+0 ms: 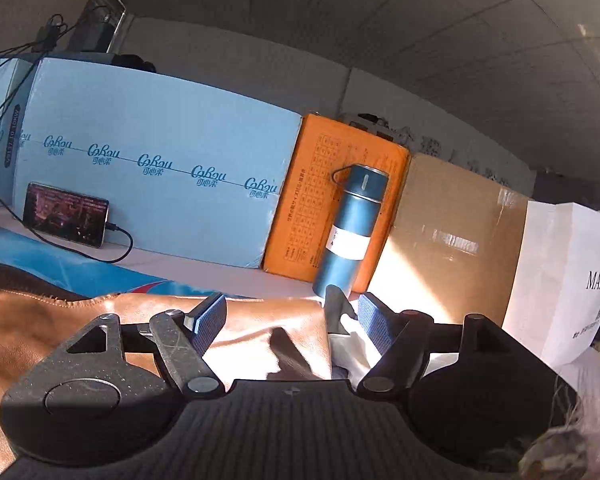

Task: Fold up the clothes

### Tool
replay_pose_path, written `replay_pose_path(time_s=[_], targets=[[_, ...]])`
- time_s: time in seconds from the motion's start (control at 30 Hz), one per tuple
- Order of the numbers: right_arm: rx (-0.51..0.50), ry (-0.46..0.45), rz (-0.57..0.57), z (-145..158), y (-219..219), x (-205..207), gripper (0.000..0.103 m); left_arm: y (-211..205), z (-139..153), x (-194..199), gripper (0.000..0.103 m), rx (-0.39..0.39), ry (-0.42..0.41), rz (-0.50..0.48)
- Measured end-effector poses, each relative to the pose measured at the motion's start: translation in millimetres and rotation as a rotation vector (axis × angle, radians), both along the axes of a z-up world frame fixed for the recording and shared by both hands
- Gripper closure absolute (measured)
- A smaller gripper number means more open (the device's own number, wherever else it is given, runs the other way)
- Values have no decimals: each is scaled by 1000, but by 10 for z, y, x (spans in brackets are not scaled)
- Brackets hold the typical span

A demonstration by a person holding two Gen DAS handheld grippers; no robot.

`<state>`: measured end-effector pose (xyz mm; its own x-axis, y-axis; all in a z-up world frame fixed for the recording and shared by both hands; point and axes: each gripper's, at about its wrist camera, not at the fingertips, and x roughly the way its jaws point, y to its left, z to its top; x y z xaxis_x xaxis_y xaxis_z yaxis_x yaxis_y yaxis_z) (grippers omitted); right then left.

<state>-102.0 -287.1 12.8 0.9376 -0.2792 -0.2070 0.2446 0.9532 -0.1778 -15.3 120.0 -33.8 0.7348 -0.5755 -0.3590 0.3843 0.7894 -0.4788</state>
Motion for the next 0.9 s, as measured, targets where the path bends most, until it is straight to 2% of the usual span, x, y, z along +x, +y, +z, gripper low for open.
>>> replay_pose_path(time_s=[0.07, 0.17, 0.23, 0.27, 0.3, 0.33, 0.43, 0.5, 0.57, 0.63, 0.7, 0.8, 0.9], targets=[[125, -2, 12, 9, -84, -46, 26, 20, -16, 13, 66, -12, 11, 3], [394, -5, 66, -37, -212, -134, 18, 28, -24, 24, 65, -17, 18, 4], [569, -2, 93, -133, -278, -139, 15, 19, -24, 31, 54, 8, 33, 39], [640, 0, 109, -195, -302, -126, 12, 14, -24, 35, 41, 23, 43, 61], [710, 2, 126, -256, -326, -113, 11, 13, -29, 43, 34, 41, 55, 88], [755, 10, 129, -313, -341, -92, 10, 14, -37, 57, 33, 59, 71, 110], [794, 47, 92, -444, -357, -36, 10, -53, -22, 55, 31, 132, 68, 131], [798, 24, 110, -488, -352, -59, 7, -125, 8, 25, 25, 198, 50, 148], [807, 4, 139, -490, -358, -74, 2, -127, 49, -51, 24, 215, 24, 168], [824, -7, 156, -500, -382, -88, 1, -51, 109, -184, 20, 178, 15, 206], [835, -13, 163, -504, -403, -90, 1, 38, 167, -343, 8, 118, 24, 236], [841, -22, 171, -503, -415, -103, 1, 122, 218, -584, 7, 43, 73, 241], [851, -33, 179, -507, -429, -121, 1, 192, 175, -760, 7, -41, 167, 220]])
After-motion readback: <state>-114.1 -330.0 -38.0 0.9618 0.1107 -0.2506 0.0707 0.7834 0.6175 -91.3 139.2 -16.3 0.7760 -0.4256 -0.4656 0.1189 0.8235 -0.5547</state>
